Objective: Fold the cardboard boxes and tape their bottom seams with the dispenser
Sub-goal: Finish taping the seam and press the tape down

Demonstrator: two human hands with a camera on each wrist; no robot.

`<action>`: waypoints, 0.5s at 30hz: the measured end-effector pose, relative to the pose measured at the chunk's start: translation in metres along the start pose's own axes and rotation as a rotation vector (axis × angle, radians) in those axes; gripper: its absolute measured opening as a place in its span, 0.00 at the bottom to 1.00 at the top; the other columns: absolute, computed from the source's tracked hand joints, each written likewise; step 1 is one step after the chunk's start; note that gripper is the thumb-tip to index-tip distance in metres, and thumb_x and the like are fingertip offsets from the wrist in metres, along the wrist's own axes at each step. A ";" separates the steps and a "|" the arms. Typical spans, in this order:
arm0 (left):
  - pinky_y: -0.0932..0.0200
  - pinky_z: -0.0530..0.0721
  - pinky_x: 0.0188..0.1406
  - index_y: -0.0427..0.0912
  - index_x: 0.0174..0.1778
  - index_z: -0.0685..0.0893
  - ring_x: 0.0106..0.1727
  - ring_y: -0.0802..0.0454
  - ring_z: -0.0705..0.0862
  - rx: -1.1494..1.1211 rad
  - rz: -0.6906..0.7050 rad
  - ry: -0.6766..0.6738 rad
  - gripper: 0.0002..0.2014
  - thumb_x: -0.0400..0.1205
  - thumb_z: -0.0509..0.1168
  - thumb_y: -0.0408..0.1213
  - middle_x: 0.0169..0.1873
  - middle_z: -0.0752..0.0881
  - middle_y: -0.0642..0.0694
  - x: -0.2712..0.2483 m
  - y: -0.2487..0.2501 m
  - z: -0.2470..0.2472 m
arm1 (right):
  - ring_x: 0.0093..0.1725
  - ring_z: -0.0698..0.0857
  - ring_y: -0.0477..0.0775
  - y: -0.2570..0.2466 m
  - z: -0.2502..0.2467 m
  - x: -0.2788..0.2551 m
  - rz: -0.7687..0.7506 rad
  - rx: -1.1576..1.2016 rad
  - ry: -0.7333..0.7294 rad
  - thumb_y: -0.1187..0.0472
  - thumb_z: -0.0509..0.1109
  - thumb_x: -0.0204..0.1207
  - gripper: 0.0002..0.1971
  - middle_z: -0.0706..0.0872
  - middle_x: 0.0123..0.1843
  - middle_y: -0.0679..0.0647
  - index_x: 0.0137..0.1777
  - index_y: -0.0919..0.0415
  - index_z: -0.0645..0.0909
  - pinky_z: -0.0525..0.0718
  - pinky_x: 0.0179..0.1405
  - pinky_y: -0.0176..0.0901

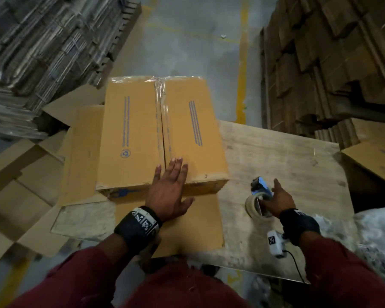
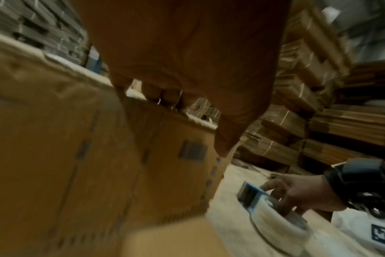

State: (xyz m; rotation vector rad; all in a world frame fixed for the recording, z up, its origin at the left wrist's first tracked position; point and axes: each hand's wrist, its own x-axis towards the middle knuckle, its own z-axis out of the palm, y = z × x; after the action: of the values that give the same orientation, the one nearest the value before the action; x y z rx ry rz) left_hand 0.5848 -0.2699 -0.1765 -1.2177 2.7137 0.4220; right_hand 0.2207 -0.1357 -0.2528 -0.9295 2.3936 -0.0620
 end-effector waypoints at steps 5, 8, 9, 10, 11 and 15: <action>0.29 0.41 0.88 0.41 0.92 0.40 0.92 0.40 0.40 0.073 -0.091 -0.040 0.57 0.77 0.53 0.75 0.91 0.38 0.39 0.002 0.035 0.027 | 0.56 0.88 0.67 0.021 0.004 0.016 -0.120 -0.058 -0.071 0.51 0.73 0.76 0.16 0.91 0.57 0.61 0.62 0.53 0.84 0.77 0.45 0.45; 0.29 0.45 0.88 0.42 0.92 0.42 0.92 0.41 0.43 0.056 -0.071 -0.014 0.56 0.76 0.51 0.74 0.91 0.41 0.40 -0.002 0.044 0.035 | 0.55 0.89 0.66 0.035 -0.003 0.006 -0.234 -0.028 -0.101 0.49 0.74 0.76 0.15 0.92 0.55 0.57 0.61 0.48 0.86 0.81 0.45 0.48; 0.29 0.45 0.88 0.42 0.93 0.43 0.92 0.41 0.43 0.059 -0.076 -0.011 0.56 0.76 0.52 0.75 0.91 0.41 0.40 -0.003 0.046 0.037 | 0.55 0.89 0.65 0.040 -0.006 0.000 -0.301 -0.017 -0.111 0.45 0.71 0.74 0.17 0.93 0.54 0.56 0.62 0.46 0.86 0.84 0.46 0.50; 0.30 0.45 0.88 0.42 0.93 0.44 0.92 0.42 0.44 0.060 -0.086 -0.004 0.56 0.76 0.52 0.75 0.91 0.42 0.40 -0.004 0.049 0.039 | 0.54 0.89 0.65 0.044 -0.011 -0.007 -0.365 0.001 -0.114 0.42 0.68 0.72 0.20 0.93 0.54 0.54 0.63 0.45 0.85 0.85 0.46 0.51; 0.30 0.45 0.88 0.43 0.93 0.44 0.92 0.43 0.44 0.056 -0.096 0.005 0.56 0.76 0.51 0.75 0.91 0.43 0.41 -0.003 0.051 0.039 | 0.52 0.90 0.64 0.047 -0.017 -0.015 -0.416 0.029 -0.119 0.39 0.64 0.69 0.23 0.93 0.53 0.53 0.64 0.42 0.84 0.86 0.45 0.53; 0.34 0.41 0.89 0.45 0.93 0.43 0.92 0.46 0.42 0.012 -0.148 -0.059 0.55 0.76 0.54 0.74 0.92 0.40 0.43 0.008 0.055 0.023 | 0.43 0.90 0.57 0.044 -0.041 -0.041 -0.619 0.133 -0.151 0.46 0.68 0.76 0.15 0.92 0.45 0.47 0.62 0.38 0.75 0.87 0.40 0.57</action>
State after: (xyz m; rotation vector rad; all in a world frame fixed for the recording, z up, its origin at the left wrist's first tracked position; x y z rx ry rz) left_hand 0.5383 -0.2335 -0.1891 -1.3683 2.5519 0.4156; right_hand 0.1970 -0.0831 -0.2087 -1.5126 1.8627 -0.3641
